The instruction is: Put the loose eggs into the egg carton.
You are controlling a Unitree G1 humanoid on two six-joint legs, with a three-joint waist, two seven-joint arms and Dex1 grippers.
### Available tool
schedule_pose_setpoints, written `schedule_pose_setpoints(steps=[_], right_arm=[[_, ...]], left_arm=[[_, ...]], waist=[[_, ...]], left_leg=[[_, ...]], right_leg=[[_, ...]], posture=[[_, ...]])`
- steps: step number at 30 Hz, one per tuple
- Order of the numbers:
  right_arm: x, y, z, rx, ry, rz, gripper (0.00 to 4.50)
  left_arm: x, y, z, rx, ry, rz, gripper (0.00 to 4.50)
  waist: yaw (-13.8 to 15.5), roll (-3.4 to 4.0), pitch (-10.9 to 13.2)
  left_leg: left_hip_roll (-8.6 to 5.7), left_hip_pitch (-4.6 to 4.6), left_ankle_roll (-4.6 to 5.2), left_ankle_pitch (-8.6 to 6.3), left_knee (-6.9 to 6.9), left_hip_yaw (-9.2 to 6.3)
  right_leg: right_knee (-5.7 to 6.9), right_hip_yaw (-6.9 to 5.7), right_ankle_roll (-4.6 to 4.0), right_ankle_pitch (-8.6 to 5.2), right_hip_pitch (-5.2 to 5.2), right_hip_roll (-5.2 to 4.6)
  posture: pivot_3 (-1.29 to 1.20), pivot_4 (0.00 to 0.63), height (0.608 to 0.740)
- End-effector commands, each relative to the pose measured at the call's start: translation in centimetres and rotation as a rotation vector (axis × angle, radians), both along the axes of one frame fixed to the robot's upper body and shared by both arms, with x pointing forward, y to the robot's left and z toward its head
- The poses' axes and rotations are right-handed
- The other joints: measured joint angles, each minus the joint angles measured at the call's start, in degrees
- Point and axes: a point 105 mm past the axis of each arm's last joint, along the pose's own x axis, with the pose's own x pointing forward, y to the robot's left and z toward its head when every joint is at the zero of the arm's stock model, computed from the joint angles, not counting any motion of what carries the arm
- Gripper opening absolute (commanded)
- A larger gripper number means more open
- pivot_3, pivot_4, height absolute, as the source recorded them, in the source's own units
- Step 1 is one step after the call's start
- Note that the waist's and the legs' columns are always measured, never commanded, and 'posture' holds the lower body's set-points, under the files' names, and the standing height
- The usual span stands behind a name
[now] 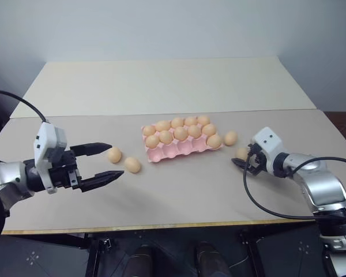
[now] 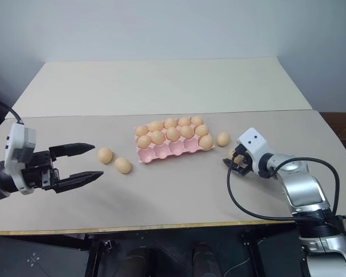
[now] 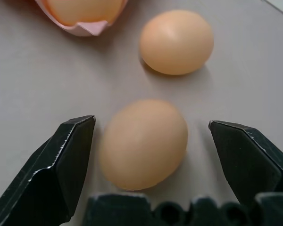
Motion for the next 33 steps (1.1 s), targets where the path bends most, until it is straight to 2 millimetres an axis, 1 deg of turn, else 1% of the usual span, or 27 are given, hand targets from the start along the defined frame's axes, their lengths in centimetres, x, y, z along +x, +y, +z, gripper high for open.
schedule_pose_setpoints(steps=[1, 5, 6, 7, 9, 11, 13, 15, 16, 18, 22, 24, 25, 26, 29, 30, 33], right_arm=[[0.6, 0.0, 1.6, 0.015, -0.071, -0.013, 3.67], [0.2, 0.6, 2.8, 0.046, -0.090, 0.005, 2.39], [-0.1, 0.9, 3.4, 0.036, -0.109, 0.023, 2.18], [-0.4, 1.3, 4.1, 0.032, -0.130, 0.039, 2.07], [-0.9, 2.6, 5.9, 0.046, -0.168, 0.087, 2.07], [-1.4, 4.9, 7.6, 0.080, -0.194, 0.173, 2.07], [-1.3, 7.3, 8.2, 0.098, -0.204, 0.239, 2.07], [-0.7, 9.3, 7.8, 0.111, -0.198, 0.270, 2.07], [-0.2, 10.1, 7.5, 0.104, -0.198, 0.269, 2.07], [0.6, 11.1, 7.0, 0.100, -0.194, 0.258, 2.07], [1.9, 12.4, 6.1, 0.085, -0.192, 0.248, 2.07], [2.3, 12.6, 5.8, 0.082, -0.187, 0.235, 2.75], [2.4, 12.6, 5.7, 0.082, -0.184, 0.233, 2.96], [2.4, 12.5, 5.8, 0.085, -0.185, 0.229, 3.30], [2.2, 11.5, 7.0, 0.081, -0.231, 0.199, 4.28], [1.9, 11.1, 7.7, 0.085, -0.248, 0.201, 4.46], [0.1, 9.7, 10.0, 0.113, -0.280, 0.225, 4.46]], left_arm=[[-0.2, -0.2, 0.8, 0.014, -0.027, -0.017, 4.50], [-0.4, -0.1, 0.8, 0.021, -0.024, -0.015, 4.50], [-0.4, 0.0, 0.8, 0.022, -0.025, -0.014, 4.50], [-0.4, 0.0, 0.9, 0.022, -0.026, -0.013, 4.50], [-0.3, 0.2, 1.1, 0.014, -0.033, -0.007, 4.50], [-0.2, 0.3, 1.6, -0.017, -0.043, 0.001, 4.50], [0.1, 0.5, 2.1, -0.053, -0.053, 0.009, 4.50], [0.5, 0.5, 2.5, -0.083, -0.063, 0.016, 4.50], [0.7, 0.5, 2.7, -0.092, -0.067, 0.017, 4.50], [0.8, 0.5, 2.9, -0.098, -0.070, 0.017, 4.50], [0.7, 0.5, 2.9, -0.090, -0.072, 0.015, 4.50], [0.7, 0.5, 2.9, -0.083, -0.073, 0.017, 4.50], [0.6, 0.5, 2.8, -0.080, -0.075, 0.018, 4.50], [0.6, 0.5, 2.8, -0.079, -0.076, 0.019, 4.50], [0.6, 0.7, 2.8, -0.075, -0.077, 0.029, 4.50], [0.5, 0.8, 2.8, -0.075, -0.076, 0.031, 4.50], [0.5, 1.0, 2.5, -0.071, -0.066, 0.037, 4.50]], waist=[[-0.04, 0.00, 0.00], [-0.06, 0.00, 0.00], [-0.03, 0.01, 0.00], [-0.03, 0.01, 0.01], [-0.08, 0.01, 0.01], [-0.24, 0.01, 0.01], [-0.36, 0.01, 0.01], [-0.33, -0.01, -0.01], [-0.35, -0.05, -0.03], [-0.30, -0.06, -0.04], [0.09, -0.06, -0.03], [0.03, -0.06, -0.03], [-0.04, -0.06, -0.03], [-0.08, -0.06, -0.03], [-0.11, -0.06, -0.03], [-0.11, -0.06, -0.03], [0.02, -0.05, -0.02]], left_leg=[[0.01, 0.00, 0.00, 0.00, 0.00, 0.00], [0.01, -0.02, 0.00, 0.00, 0.00, 0.00], [0.01, -0.01, 0.00, 0.00, 0.00, -0.01], [0.01, -0.02, 0.00, 0.00, 0.00, -0.01], [0.01, -0.03, 0.00, 0.00, 0.00, -0.01], [0.02, -0.02, 0.00, 0.00, 0.00, -0.02], [0.03, 0.02, 0.00, 0.00, 0.00, -0.02], [0.05, 0.07, 0.00, 0.00, 0.00, -0.04], [0.07, 0.08, 0.00, 0.00, 0.00, -0.05], [0.07, 0.02, 0.00, 0.00, 0.00, -0.06], [-0.01, -0.13, -0.04, 0.02, 0.00, -0.06], [-0.02, -0.15, -0.04, 0.03, 0.00, -0.06], [-0.01, -0.14, -0.04, 0.03, 0.00, -0.06], [-0.01, -0.13, -0.05, 0.03, 0.00, -0.06], [0.01, -0.10, -0.05, 0.03, 0.00, -0.06], [0.01, -0.10, -0.05, 0.03, 0.00, -0.06], [0.01, -0.16, -0.05, 0.03, 0.00, -0.07]], right_leg=[[0.01, 0.00, 0.00, 0.00, -0.01, 0.01], [0.01, 0.00, 0.00, 0.00, -0.02, 0.01], [0.01, 0.00, 0.00, 0.00, -0.02, 0.01], [0.01, 0.00, 0.00, 0.00, -0.03, 0.01], [0.01, 0.00, 0.00, 0.00, -0.04, 0.01], [0.02, 0.00, 0.00, 0.00, -0.03, 0.01], [0.05, 0.01, 0.00, 0.00, -0.02, 0.02], [0.06, 0.00, 0.00, 0.00, 0.01, 0.06], [0.05, 0.00, 0.00, 0.00, 0.02, 0.09], [0.04, 0.00, 0.00, 0.00, -0.02, 0.10], [0.08, -0.01, -0.01, 0.01, -0.18, 0.00], [0.10, -0.02, -0.01, 0.01, -0.21, -0.01], [0.09, -0.02, -0.01, 0.01, -0.21, 0.00], [0.09, -0.02, -0.01, 0.01, -0.21, 0.00], [0.11, -0.02, -0.01, 0.01, -0.21, 0.02], [0.12, -0.02, -0.01, 0.01, -0.21, 0.03], [0.12, -0.02, -0.01, 0.00, -0.25, 0.02]], posture=[[0.00, 0.150, 0.740], [0.00, 0.150, 0.740], [0.00, 0.150, 0.740], [0.00, 0.150, 0.740], [0.00, 0.150, 0.740], [0.00, 0.150, 0.740], [0.00, 0.150, 0.740], [0.00, 0.150, 0.740], [0.00, 0.150, 0.740], [0.00, 0.150, 0.740], [0.00, 0.150, 0.740], [0.00, 0.150, 0.740], [0.00, 0.150, 0.740], [0.00, 0.150, 0.740], [0.00, 0.150, 0.740], [0.00, 0.150, 0.740], [0.00, 0.150, 0.740]])
